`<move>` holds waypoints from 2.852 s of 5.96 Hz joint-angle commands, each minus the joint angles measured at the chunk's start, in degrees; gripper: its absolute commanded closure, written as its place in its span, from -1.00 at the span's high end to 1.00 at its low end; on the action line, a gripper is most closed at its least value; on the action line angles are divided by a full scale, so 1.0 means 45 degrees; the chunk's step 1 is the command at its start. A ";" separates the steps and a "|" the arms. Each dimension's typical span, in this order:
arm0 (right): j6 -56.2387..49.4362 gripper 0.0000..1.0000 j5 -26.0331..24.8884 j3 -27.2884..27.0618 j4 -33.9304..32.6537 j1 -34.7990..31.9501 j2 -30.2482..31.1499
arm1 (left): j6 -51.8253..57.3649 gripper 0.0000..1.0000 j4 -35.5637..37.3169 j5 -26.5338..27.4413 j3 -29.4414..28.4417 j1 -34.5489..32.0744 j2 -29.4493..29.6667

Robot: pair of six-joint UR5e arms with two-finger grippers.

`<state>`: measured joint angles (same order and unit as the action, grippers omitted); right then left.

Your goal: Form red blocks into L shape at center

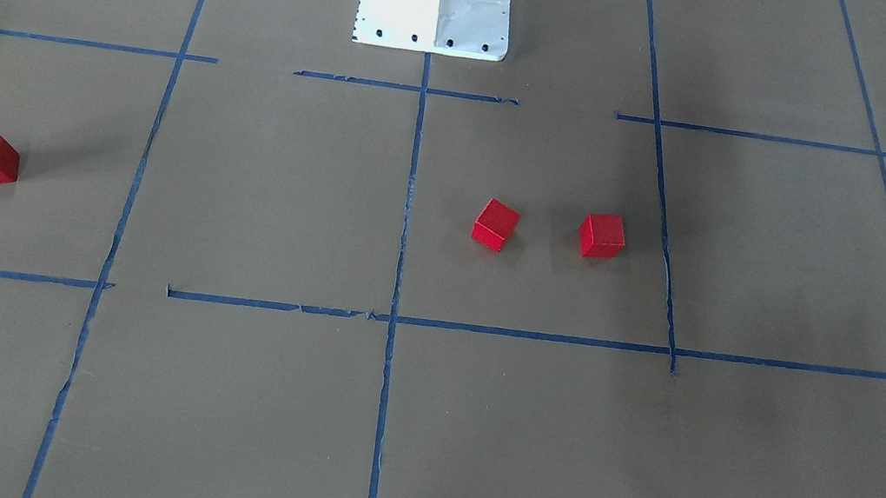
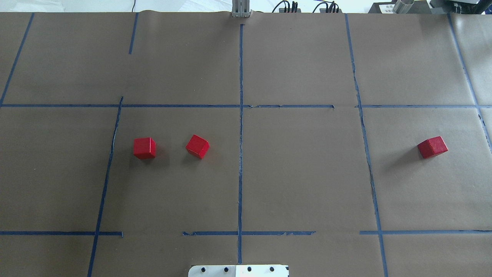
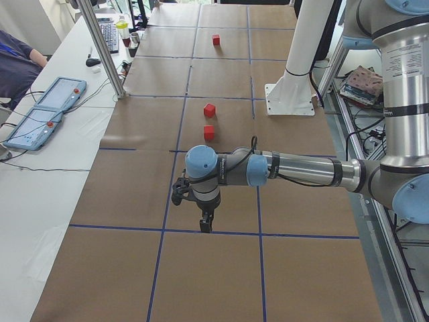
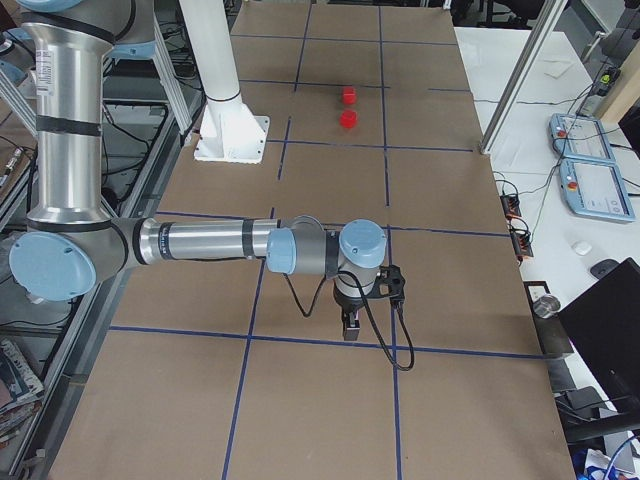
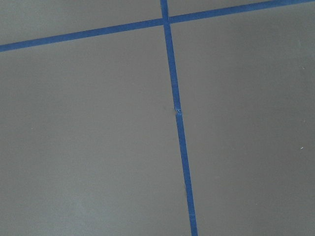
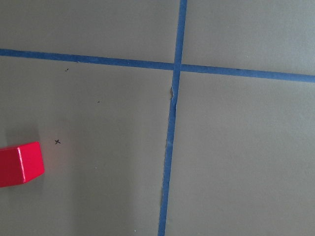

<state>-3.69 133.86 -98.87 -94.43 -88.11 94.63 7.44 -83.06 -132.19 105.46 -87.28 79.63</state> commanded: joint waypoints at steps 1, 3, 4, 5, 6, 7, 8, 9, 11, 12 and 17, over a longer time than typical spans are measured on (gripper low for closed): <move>-0.0020 1.00 0.0019 -0.0195 0.0007 0.0145 -0.0013 | 0.0006 1.00 0.0000 0.0000 0.0060 0.0019 0.0000; 0.0135 1.00 -0.0019 -0.1498 0.0007 0.1971 -0.0090 | 0.0006 1.00 -0.0019 -0.0020 -0.0057 0.0020 0.0000; 0.1276 1.00 -0.0019 -0.1872 0.0007 0.2853 -0.0419 | 0.0006 1.00 -0.0020 -0.0020 -0.0076 0.0020 0.0000; 0.3144 1.00 -0.0077 -0.1741 0.1612 0.3809 -0.0442 | 0.0006 1.00 -0.0020 -0.0020 -0.0077 0.0020 0.0000; 0.5348 1.00 -0.0329 -0.1275 0.3716 0.4824 -0.0423 | 0.0006 1.00 -0.0020 -0.0020 -0.0077 0.0020 0.0000; 0.5950 1.00 -0.1241 -0.0903 0.4511 0.5704 -0.0403 | 0.0006 1.00 -0.0020 -0.0020 -0.0077 0.0020 0.0000; 0.5956 1.00 -0.1405 -0.0629 0.4538 0.6080 -0.0403 | 0.0006 1.00 -0.0020 -0.0020 -0.0077 0.0020 0.0000; 0.5956 1.00 -0.1406 -0.0104 0.4538 0.6355 -0.0481 | 0.0006 1.00 -0.0020 -0.0020 -0.0077 0.0020 0.0000; 0.5937 1.00 -0.1445 0.0795 0.4558 0.6999 -0.0792 | 0.0006 1.00 -0.0020 -0.0020 -0.0077 0.0020 0.0000; 0.5898 1.00 -0.1445 0.1244 0.4558 0.7234 -0.1045 | 0.0006 1.00 0.0000 -0.0020 -0.0077 0.0020 0.0000; 0.6014 -0.92 -0.1739 0.0417 0.4385 0.7412 -0.1242 | 0.0006 1.00 -0.0039 -0.0020 -0.0077 0.0020 0.0000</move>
<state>23.19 125.81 -94.32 -73.84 -54.80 89.48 7.47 -83.17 -132.27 105.09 -87.19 79.63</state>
